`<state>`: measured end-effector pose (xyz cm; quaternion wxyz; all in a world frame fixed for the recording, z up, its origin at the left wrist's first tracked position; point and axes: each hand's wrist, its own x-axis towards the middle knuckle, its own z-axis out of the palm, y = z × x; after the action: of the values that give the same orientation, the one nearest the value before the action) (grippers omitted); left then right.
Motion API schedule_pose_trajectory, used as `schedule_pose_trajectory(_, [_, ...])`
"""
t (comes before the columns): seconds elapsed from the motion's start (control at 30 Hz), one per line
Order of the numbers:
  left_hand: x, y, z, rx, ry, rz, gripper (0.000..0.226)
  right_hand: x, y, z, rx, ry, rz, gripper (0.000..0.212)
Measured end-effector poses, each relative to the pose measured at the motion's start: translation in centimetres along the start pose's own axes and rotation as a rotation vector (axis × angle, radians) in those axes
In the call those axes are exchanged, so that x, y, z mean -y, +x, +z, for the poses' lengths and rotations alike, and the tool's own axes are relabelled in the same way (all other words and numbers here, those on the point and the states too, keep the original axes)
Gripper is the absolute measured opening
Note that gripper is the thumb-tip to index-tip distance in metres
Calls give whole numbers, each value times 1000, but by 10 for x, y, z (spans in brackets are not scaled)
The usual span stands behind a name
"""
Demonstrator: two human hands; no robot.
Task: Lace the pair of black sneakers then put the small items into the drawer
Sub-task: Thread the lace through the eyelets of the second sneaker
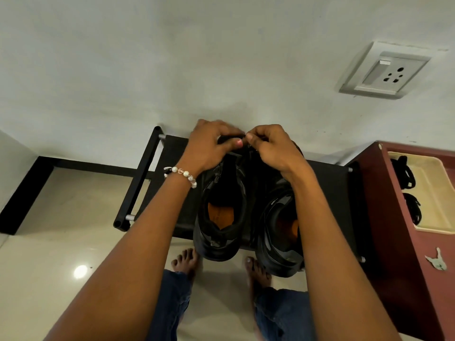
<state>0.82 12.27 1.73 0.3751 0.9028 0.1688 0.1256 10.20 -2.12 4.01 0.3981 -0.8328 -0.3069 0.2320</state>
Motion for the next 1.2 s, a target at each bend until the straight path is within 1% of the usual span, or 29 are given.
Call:
schedule_pose_trajectory(0.03, [-5, -2, 2, 24, -72, -16, 27, 0, 0, 0, 7, -8, -7, 22])
schedule_pose_trajectory(0.07, [-6, -3, 2, 10, -128, -43, 20, -2, 0, 0, 16, -23, -9, 22])
schedule_pose_trajectory(0.17, [-1, -4, -7, -167, -223, -126, 10, -12, 1, -6, 45, -88, 2, 22])
schedule_pose_trajectory(0.23, [6, -2, -16, -403, -304, -266, 12, -18, 0, -14, 58, -161, 16, 23])
schedule_pose_trajectory(0.3, [17, -4, -27, -709, -449, -478, 22, -22, -1, -21, 55, -284, 46, 24])
schedule_pose_trajectory(0.33, [24, -6, -30, -819, -508, -567, 26, -23, -2, -22, 49, -343, 68, 24])
schedule_pose_trajectory(0.37, [31, -7, -32, -871, -522, -631, 27, -25, -1, -22, 46, -375, 82, 23])
schedule_pose_trajectory(0.4, [37, -7, -31, -861, -466, -677, 25, -25, -1, -21, 46, -377, 85, 22])
schedule_pose_trajectory(0.43, [40, -7, -30, -795, -308, -706, 23, -25, 0, -20, 49, -352, 75, 21])
schedule_pose_trajectory(0.47, [39, -7, -27, -689, -98, -701, 29, -24, 1, -18, 48, -301, 59, 20])
schedule_pose_trajectory(0.5, [35, -7, -23, -562, 65, -619, 40, -21, 2, -16, 44, -232, 42, 19])
schedule_pose_trajectory(0.53, [27, -5, -19, -445, 129, -464, 49, -17, 1, -14, 41, -156, 29, 17])
schedule_pose_trajectory(0.57, [19, -2, -15, -332, 95, -289, 54, -13, 1, -12, 37, -83, 18, 17])
schedule_pose_trajectory(0.6, [8, -1, -10, -217, 10, -142, 53, -9, 1, -9, 32, -23, 13, 17])
schedule_pose_trajectory(0.63, [1, -1, -5, -108, -75, -55, 47, -6, 0, -7, 29, 23, 11, 17])
schedule_pose_trajectory(0.67, [-4, -3, -1, -18, -118, -19, 40, -5, 0, -5, 29, 56, 9, 18])
schedule_pose_trajectory(0.7, [-7, -4, 2, 27, -122, -15, 32, -4, 0, -3, 34, 71, 5, 18])
schedule_pose_trajectory(0.73, [-8, -4, 5, 24, -124, -34, 25, -3, -1, -2, 40, 67, 4, 17])
schedule_pose_trajectory(0.8, [-6, -5, 4, -66, -180, -76, 15, -6, 0, -2, 59, 11, 14, 16])
schedule_pose_trajectory(0.93, [4, -3, -5, -278, -414, -226, 7, -18, 2, -8, 97, -215, 62, 15])
schedule_pose_trajectory(1.0, [8, -3, -7, -367, -539, -304, 7, -21, 4, -10, 80, -392, 147, 10])
schedule_pose_trajectory(1.07, [8, -3, -9, -421, -615, -337, 7, -22, 6, -11, -10, -609, 207, 22])
schedule_pose_trajectory(1.1, [7, -2, -9, -425, -624, -331, 7, -21, 6, -11, -63, -612, 192, 30])
schedule_pose_trajectory(1.13, [6, -2, -8, -411, -612, -307, 7, -17, 4, -11, -116, -544, 137, 37])
schedule_pose_trajectory(1.17, [4, -2, -7, -379, -583, -270, 7, -12, 3, -10, -151, -437, 50, 44])
schedule_pose_trajectory(1.2, [1, -2, -6, -334, -550, -226, 7, -6, 1, -8, -147, -325, -51, 49])
